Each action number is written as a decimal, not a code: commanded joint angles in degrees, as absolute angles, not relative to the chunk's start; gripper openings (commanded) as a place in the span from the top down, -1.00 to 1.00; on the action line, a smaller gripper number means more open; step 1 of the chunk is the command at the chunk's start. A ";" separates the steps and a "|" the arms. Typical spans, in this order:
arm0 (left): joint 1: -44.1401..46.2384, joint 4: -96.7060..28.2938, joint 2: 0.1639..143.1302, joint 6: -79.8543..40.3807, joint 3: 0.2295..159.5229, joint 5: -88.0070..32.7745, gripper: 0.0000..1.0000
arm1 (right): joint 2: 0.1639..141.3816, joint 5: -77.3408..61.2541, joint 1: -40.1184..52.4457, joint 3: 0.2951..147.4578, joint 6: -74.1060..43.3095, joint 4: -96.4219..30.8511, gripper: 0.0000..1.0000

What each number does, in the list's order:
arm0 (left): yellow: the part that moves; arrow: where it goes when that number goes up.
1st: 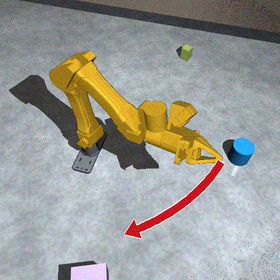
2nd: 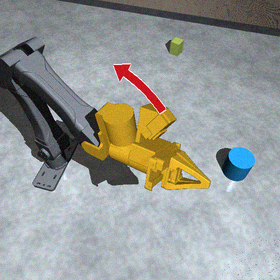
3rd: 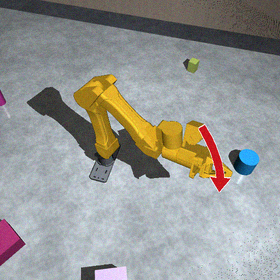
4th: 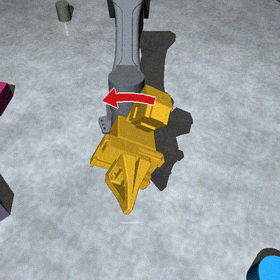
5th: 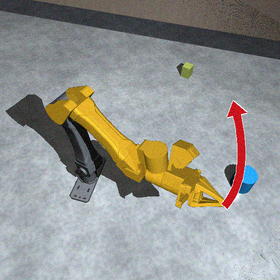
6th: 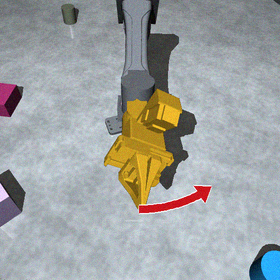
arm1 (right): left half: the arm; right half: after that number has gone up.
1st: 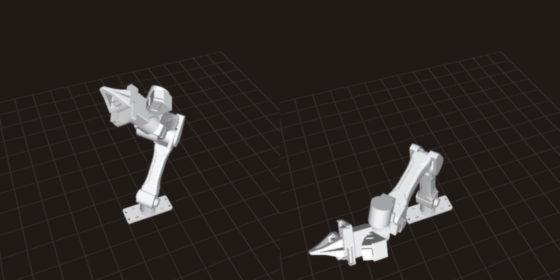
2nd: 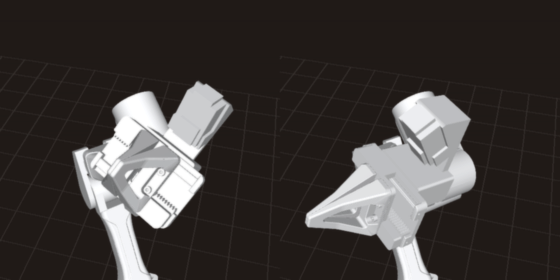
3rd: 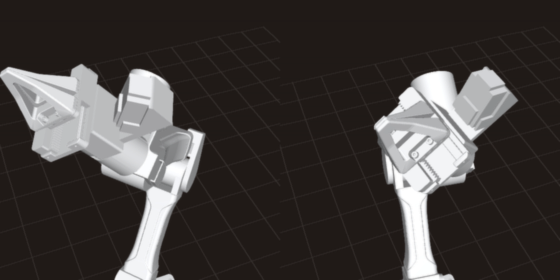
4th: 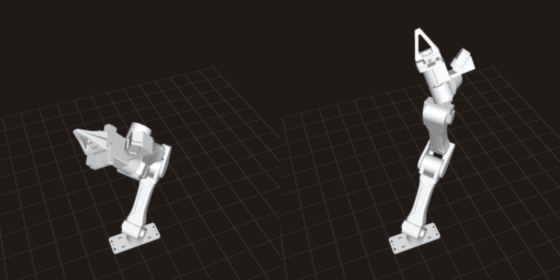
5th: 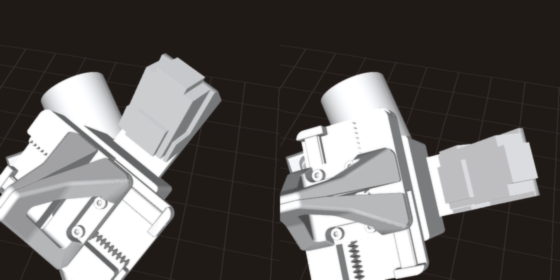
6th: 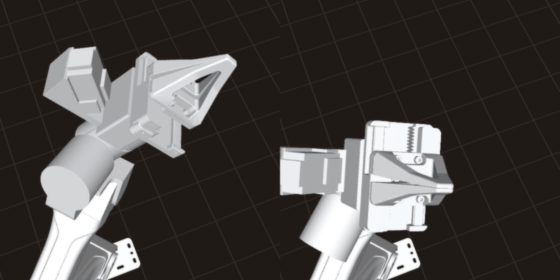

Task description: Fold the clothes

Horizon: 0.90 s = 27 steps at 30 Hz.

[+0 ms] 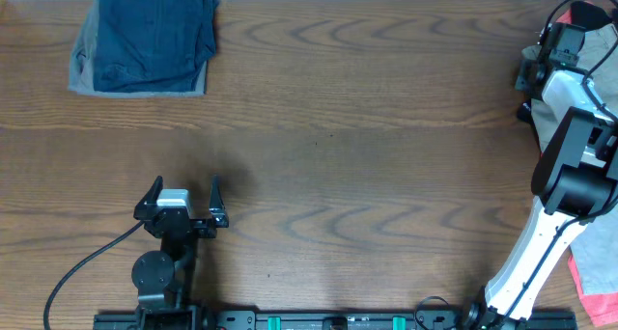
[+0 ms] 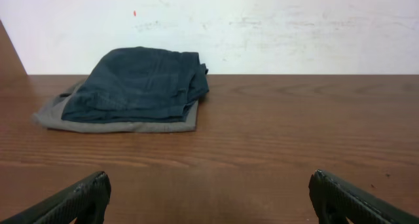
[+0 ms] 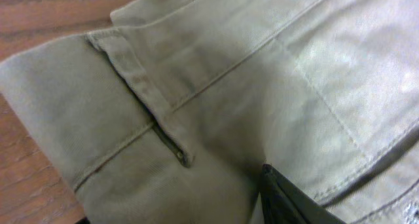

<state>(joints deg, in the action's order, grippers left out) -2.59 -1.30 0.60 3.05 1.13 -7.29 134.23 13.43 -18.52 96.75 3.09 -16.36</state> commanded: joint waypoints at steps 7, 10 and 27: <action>-2.83 -3.38 0.23 3.40 0.23 -8.10 -0.96 | 138.28 18.26 -19.40 96.77 3.46 -16.01 0.98; -2.83 -3.36 0.23 3.40 0.23 -8.08 -0.96 | 138.26 18.37 -19.49 96.82 3.20 -16.05 0.98; -2.83 -3.36 0.23 3.40 0.23 -8.10 -0.96 | 123.90 21.02 -19.64 97.34 -3.20 -17.52 0.98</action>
